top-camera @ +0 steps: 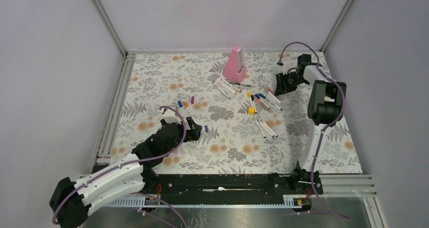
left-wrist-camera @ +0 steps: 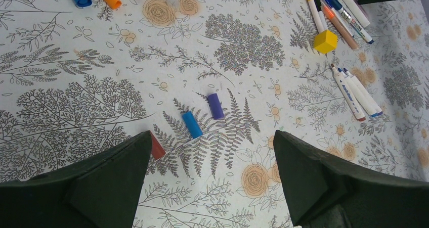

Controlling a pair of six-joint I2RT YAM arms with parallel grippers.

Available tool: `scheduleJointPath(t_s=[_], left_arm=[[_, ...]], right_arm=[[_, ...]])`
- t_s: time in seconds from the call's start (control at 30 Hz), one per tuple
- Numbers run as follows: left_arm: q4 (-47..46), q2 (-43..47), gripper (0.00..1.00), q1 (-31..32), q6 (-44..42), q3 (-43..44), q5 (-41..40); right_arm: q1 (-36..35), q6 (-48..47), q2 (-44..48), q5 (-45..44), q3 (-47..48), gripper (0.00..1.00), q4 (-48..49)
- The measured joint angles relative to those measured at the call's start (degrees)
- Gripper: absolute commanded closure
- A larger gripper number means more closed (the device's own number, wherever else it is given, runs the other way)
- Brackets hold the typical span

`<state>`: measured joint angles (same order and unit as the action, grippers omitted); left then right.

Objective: Open the pen caps
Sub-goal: Pick up the pen from the center of the board.

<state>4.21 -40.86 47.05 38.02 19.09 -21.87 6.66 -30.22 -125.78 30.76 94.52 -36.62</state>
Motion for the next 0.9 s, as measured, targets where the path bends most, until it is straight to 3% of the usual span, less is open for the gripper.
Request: scheduleJointPath(t_s=[0.37,0.67,0.9], left_arm=[[0.0,-1.01,0.01,0.0,0.0,0.07,0.02],[0.0,-0.76,0.01,0.0,0.02,0.17,0.0],[0.0,-0.74,0.01,0.0,0.0,0.2,0.0]], right_arm=[[0.0,0.09,-0.92,0.33,0.98,0.67,-0.39],[-0.42,-1.49,0.04,-0.35,-0.92,0.62,1.07],[-3.26,-4.52,3.65,-6.49,-5.99,0.62,5.53]])
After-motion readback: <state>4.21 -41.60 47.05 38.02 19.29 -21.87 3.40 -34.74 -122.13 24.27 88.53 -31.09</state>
